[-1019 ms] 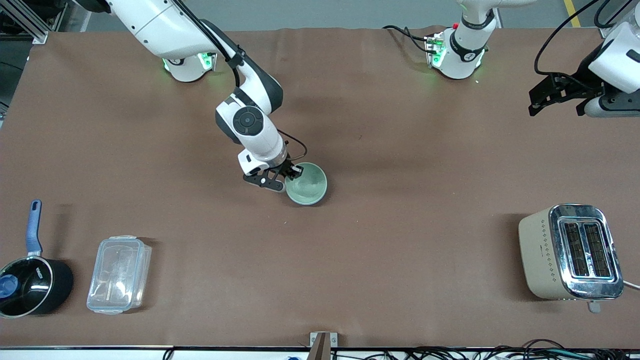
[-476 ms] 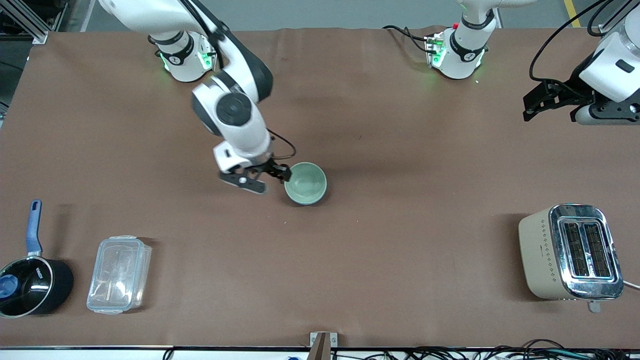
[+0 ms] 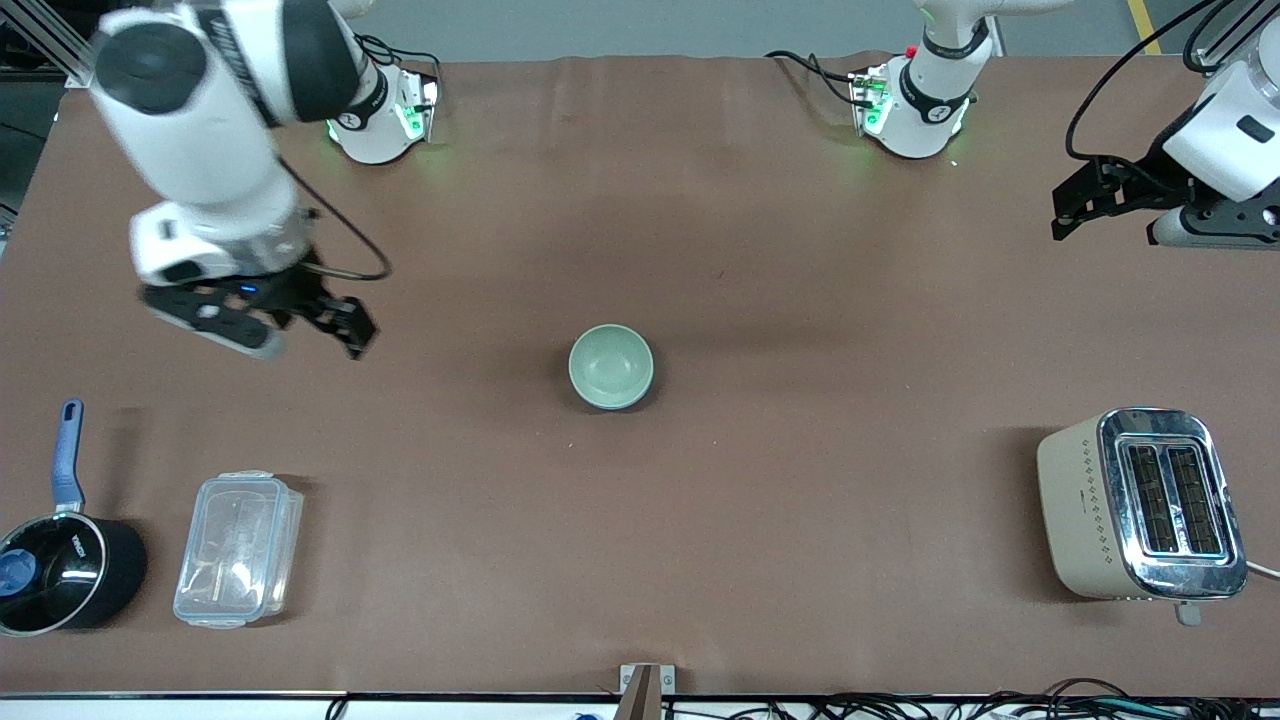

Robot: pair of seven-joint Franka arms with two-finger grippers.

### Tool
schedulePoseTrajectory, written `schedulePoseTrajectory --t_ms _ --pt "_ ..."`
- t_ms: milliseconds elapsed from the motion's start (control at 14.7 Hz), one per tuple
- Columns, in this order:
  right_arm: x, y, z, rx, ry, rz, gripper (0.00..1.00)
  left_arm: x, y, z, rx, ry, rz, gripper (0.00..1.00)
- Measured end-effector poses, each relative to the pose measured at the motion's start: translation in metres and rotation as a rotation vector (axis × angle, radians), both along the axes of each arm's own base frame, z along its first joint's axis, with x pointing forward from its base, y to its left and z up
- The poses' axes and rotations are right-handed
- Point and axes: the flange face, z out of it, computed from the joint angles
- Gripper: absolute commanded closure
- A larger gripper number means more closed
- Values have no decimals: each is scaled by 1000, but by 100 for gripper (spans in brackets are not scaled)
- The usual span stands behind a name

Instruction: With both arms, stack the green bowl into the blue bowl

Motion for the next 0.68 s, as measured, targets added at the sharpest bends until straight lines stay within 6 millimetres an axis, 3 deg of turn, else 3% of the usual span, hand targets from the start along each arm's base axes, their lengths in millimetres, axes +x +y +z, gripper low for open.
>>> schedulePoseTrajectory --t_ms 408,544,680 --pt "-36 -119 90 62 148 196 0 0 0 1 -1 -4 1 0" --pt "-41 -138 113 84 146 237 0 1 1 1 -1 -4 1 0" --pt "-43 -148 119 99 152 245 0 1 1 1 -1 -3 1 0"
